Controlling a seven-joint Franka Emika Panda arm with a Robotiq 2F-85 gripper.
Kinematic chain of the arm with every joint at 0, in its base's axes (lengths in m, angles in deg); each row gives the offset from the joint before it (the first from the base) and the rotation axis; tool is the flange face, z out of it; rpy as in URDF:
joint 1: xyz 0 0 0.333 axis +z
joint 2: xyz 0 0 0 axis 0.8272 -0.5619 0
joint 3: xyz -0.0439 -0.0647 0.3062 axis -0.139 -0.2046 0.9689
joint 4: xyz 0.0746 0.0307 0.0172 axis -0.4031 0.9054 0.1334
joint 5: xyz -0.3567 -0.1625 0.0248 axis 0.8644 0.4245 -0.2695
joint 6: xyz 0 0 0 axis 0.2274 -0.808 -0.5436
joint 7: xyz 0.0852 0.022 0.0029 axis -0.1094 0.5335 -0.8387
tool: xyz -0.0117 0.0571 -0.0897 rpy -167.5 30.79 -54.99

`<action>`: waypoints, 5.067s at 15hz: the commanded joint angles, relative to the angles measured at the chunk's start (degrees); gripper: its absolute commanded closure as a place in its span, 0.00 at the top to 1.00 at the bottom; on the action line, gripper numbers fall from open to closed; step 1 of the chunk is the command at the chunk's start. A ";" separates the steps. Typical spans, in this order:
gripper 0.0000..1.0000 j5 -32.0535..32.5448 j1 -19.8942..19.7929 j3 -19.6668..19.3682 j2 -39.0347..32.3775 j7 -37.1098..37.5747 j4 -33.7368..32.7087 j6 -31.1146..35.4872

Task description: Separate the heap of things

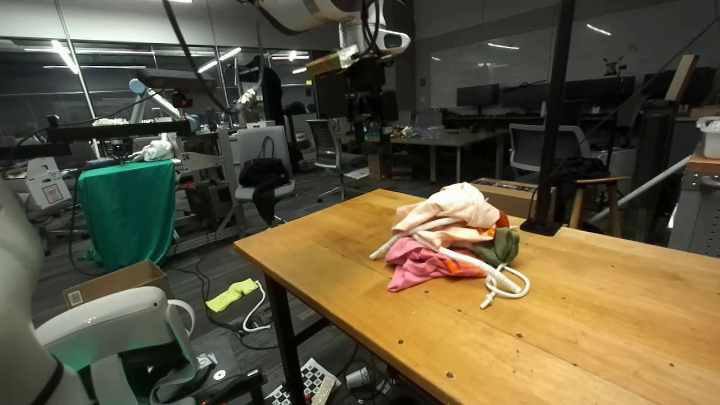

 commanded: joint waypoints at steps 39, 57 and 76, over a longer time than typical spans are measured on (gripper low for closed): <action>0.07 10.98 3.29 -12.21 -28.82 -8.11 -26.17 0.39; 0.07 14.49 0.70 -17.31 -10.43 7.60 -26.47 8.81; 0.08 21.14 -9.21 -34.73 -16.76 32.97 -28.09 6.33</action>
